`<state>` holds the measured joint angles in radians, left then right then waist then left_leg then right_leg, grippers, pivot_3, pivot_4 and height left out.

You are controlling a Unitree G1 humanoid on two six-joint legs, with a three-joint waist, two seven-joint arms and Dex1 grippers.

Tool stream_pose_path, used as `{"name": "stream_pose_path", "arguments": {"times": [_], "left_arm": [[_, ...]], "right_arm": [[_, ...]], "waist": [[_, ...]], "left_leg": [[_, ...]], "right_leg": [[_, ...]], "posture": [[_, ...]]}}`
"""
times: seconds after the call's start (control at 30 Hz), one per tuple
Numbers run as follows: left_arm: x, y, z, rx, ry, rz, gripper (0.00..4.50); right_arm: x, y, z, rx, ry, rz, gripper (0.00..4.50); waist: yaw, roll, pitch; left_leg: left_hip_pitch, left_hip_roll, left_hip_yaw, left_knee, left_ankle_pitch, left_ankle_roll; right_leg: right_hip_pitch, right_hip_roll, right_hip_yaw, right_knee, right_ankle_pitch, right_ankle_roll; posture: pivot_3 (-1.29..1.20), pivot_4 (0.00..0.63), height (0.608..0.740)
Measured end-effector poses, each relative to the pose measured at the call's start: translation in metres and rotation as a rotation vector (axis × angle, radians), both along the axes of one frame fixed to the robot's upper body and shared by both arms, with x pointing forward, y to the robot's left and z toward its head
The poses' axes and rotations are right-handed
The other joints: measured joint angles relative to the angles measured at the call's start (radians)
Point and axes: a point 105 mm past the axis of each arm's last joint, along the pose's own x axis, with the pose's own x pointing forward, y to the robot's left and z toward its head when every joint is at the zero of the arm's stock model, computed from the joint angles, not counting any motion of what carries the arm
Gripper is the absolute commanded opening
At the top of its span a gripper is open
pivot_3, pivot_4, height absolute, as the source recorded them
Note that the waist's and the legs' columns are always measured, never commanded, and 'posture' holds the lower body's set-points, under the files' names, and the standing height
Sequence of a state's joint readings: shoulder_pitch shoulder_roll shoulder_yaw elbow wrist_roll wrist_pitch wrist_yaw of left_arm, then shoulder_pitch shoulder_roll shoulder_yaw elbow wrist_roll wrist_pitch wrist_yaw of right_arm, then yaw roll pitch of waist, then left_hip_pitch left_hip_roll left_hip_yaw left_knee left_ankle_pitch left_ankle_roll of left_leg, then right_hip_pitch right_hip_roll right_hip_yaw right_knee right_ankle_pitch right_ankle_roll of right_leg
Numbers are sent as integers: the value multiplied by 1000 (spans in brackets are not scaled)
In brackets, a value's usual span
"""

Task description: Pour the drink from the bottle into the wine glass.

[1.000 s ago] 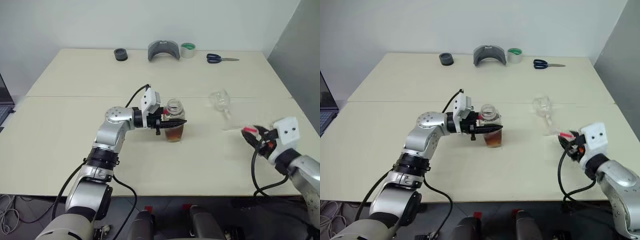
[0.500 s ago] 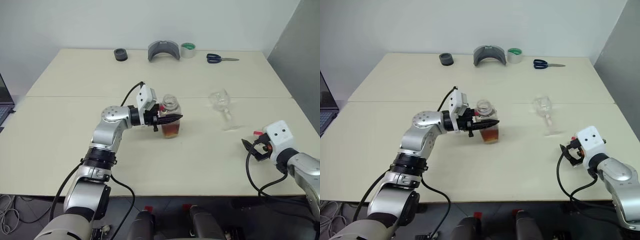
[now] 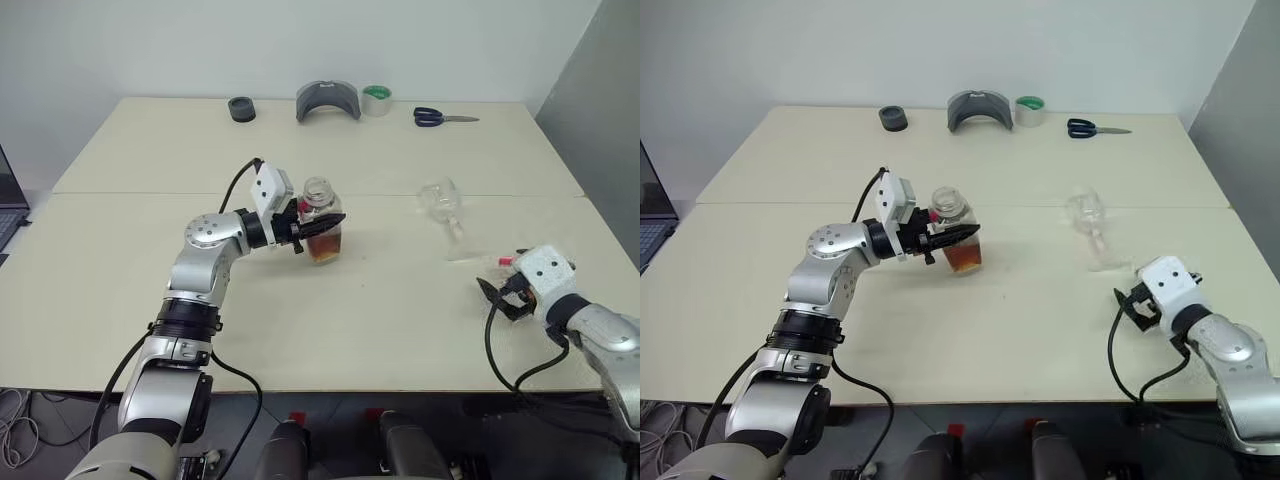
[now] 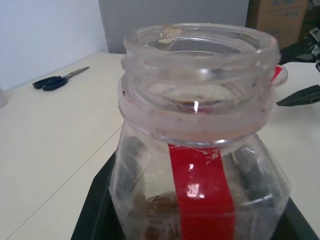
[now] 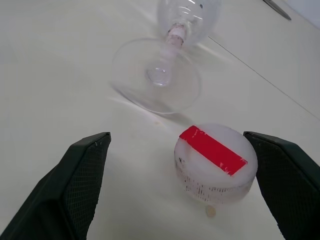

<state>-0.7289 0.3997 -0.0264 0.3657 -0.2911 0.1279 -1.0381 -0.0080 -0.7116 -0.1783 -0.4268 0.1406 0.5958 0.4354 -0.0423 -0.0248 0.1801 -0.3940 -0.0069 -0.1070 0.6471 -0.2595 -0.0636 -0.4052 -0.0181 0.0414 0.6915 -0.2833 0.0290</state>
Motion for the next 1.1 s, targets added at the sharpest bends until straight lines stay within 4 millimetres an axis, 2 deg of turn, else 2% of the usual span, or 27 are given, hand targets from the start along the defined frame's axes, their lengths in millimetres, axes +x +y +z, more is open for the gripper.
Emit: {"name": "stream_pose_path", "arguments": {"times": [0.1, 0.33, 0.37, 0.43, 0.5, 0.6, 0.73, 0.9, 1.0, 1.1], "left_arm": [[2, 5, 2, -8, -7, 20, 1688], [6, 11, 1, -12, -13, 56, 1688], [6, 12, 0, -12, -11, 57, 1688], [6, 12, 1, -13, -11, 61, 1688], [6, 11, 1, -16, -12, 59, 1688], [10, 19, 3, -26, -14, 104, 1688], [20, 37, 3, -50, -5, 217, 1688], [35, 77, 11, -98, -17, 441, 1688], [38, 94, 16, -111, -34, 534, 1688], [42, 124, 18, -130, -38, 682, 1688]], "right_arm": [[1, -4, 6, 3, -9, -22, 4500], [-3, -12, -3, -242, 4, 2, 4500], [-2, -8, -6, -179, 8, -7, 4500], [3, 6, -6, 127, -7, -65, 4500], [2, 14, -9, 197, 23, -50, 4500], [0, 13, 4, 217, -2, -29, 4500], [-15, 47, 30, 237, -34, 193, 4500], [-24, 99, 70, 300, -120, 467, 4500], [-25, 117, 77, 308, -120, 549, 4500], [-18, 146, 84, 348, -113, 649, 4500]], "waist": [[1, 0, 0], [2, 0, 0], [1, 0, 0], [-5, -1, 0], [-5, 2, 0], [-1, 1, 0], [-4, 1, 0], [-13, 1, 0], [-9, 1, 0], [-15, 0, 1]], "left_leg": [[0, 0, 0, 0, 0, 0], [0, 0, 0, 0, 0, 0], [1, 0, 1, 0, 0, 0], [0, 3, 0, 0, 0, 0], [1, 0, 0, 0, 0, 0], [0, 0, 0, 0, 0, 0], [1, 1, -1, 0, 0, 0], [1, 1, -2, 0, 0, 0], [0, 0, -2, 0, 0, 0], [1, 1, -1, 0, 0, 0]], "right_leg": [[0, 0, -1, 0, 0, 0], [0, 0, 0, -1, 0, 0], [0, 0, 0, 0, 0, 0], [0, 2, 0, 0, 0, 0], [0, 0, 0, 2, 0, 0], [0, 0, 0, 1, 0, 0], [0, 1, -1, 1, 0, 0], [0, 1, -1, 2, 0, 0], [0, 0, -1, 1, 0, 0], [0, 0, -1, 2, 0, 0]], "posture": [[0, 150, 740], [0, 150, 740], [0, 150, 740], [0, 150, 740], [0, 150, 740], [0, 150, 740], [0, 150, 740], [0, 150, 740], [0, 150, 740], [0, 150, 740]]}}
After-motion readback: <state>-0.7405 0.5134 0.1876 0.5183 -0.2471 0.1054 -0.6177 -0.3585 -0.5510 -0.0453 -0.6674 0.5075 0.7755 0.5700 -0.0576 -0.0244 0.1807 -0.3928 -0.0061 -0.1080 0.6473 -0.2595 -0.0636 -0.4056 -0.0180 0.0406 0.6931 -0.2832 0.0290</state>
